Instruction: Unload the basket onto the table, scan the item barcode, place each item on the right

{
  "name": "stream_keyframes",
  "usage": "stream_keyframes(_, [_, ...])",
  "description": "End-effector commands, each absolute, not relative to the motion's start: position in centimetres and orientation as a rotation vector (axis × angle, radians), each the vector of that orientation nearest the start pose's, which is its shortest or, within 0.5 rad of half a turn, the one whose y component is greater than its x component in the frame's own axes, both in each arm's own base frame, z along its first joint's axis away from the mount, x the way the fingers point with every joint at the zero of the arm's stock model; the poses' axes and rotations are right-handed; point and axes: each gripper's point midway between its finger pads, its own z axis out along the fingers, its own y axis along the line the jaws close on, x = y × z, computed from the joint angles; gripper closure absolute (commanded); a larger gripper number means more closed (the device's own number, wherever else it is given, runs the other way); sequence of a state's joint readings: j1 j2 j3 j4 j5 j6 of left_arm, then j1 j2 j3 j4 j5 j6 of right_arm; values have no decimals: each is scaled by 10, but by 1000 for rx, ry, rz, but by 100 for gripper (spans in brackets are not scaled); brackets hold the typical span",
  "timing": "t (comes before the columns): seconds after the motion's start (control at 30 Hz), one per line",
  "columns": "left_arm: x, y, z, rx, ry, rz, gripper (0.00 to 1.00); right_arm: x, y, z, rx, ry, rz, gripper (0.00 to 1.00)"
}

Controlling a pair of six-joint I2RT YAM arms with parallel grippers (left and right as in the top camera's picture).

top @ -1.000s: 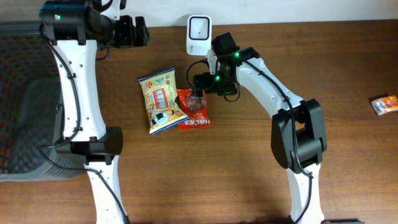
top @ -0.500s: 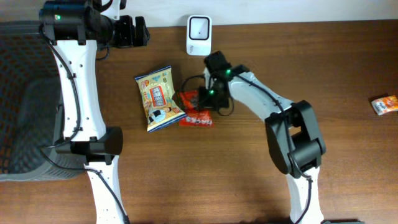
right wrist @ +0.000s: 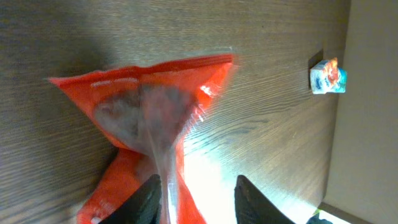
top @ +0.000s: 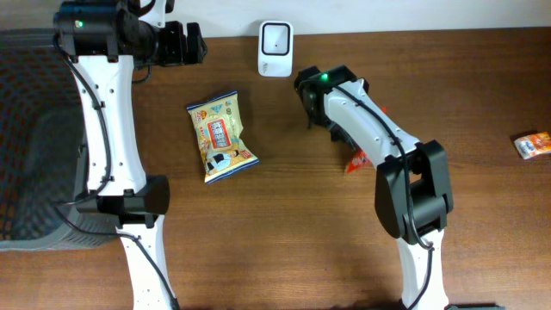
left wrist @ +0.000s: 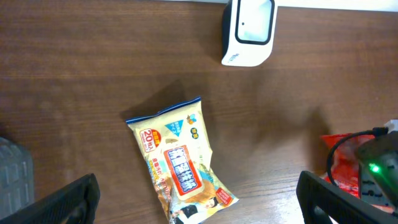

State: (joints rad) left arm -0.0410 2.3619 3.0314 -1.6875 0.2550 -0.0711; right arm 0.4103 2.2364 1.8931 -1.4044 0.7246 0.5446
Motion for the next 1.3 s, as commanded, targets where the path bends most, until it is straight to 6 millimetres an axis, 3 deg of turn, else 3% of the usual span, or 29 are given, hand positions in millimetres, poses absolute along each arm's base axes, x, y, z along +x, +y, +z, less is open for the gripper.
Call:
stream_keyframes(0.0, [485, -60, 300, 63, 2565, -372, 1, 410, 57, 98, -40, 2788, -1071, 1])
stream_keyframes(0.03, [485, -59, 300, 62, 2565, -371, 1, 408, 62, 94, -166, 2841, -1044, 1])
stream_keyframes(0.1, [485, -56, 300, 53, 2564, -369, 1, 399, 89, 74, -414, 3003, -791, 1])
stream_keyframes(0.13, [485, -56, 300, 53, 2564, -369, 1, 400, 91, 72, -411, 3003, -768, 1])
stream_keyframes(0.2, [485, -56, 300, 54, 2564, -369, 1, 403, 81, 64, -360, 3006, -767, 1])
stream_keyframes(0.27, [485, -56, 300, 53, 2564, -369, 1, 403, 55, 45, -263, 3030, -781, 1])
stream_keyframes(0.37, [485, -56, 300, 53, 2564, -369, 1, 403, 24, 34, -153, 3058, -791, 1])
stream_keyframes(0.43, [485, -56, 300, 53, 2564, -369, 1, 399, 17, 13, -80, 3104, -672, 2])
stream_keyframes(0.5, [485, -56, 300, 53, 2564, -369, 1, 396, 22, -5, -88, 3132, -558, 12])
stream_keyframes(0.57, [485, -56, 300, 53, 2564, -369, 1, 392, 27, -13, -72, 3141, -517, 54])
stream_keyframes(0.63, [485, -56, 300, 53, 2564, -369, 1, 396, 50, -5, -54, 3179, -299, 86])
stream_keyframes(0.67, [485, -56, 300, 53, 2564, -369, 1, 400, 60, 3, -42, 3187, -196, 96])
stream_keyframes(0.8, [485, -56, 300, 53, 2564, -369, 1, 422, 127, 93, -67, 3121, 589, 96])
stream_keyframes(0.9, [485, -56, 300, 53, 2564, -369, 1, 428, 156, 141, -101, 2963, 1069, 96])
stream_keyframes(0.93, [485, -56, 300, 53, 2564, -369, 1, 428, 153, 143, -97, 2932, 1158, 96])
stream_keyframes(1.0, [485, -56, 300, 53, 2564, -369, 1, 428, 133, 129, -13, 2937, 1193, 96])
stream_keyframes(1.07, [485, -56, 300, 53, 2564, -369, 1, 424, 133, 128, 5, 2751, 1555, 96])
stream_keyframes(1.1, [485, -56, 300, 53, 2564, -369, 1, 419, 131, 124, 78, 2574, 1811, 96])
stream_keyframes(1.13, [485, -56, 300, 53, 2565, -369, 1, 411, 124, 104, 145, 2529, 1872, 96])
stream_keyframes(1.17, [485, -56, 300, 53, 2564, -369, 1, 405, 115, 87, 209, 2553, 1855, 96])
stream_keyframes(1.2, [485, -56, 300, 53, 2564, -369, 1, 397, 83, 52, 353, 2744, 1628, 96])
stream_keyframes(1.23, [485, -56, 300, 53, 2564, -369, 1, 392, 37, 32, 516, 2924, 1306, 94])
stream_keyframes(1.27, [485, -56, 300, 53, 2564, -369, 1, 388, 7, 36, 570, 3008, 1117, 67])
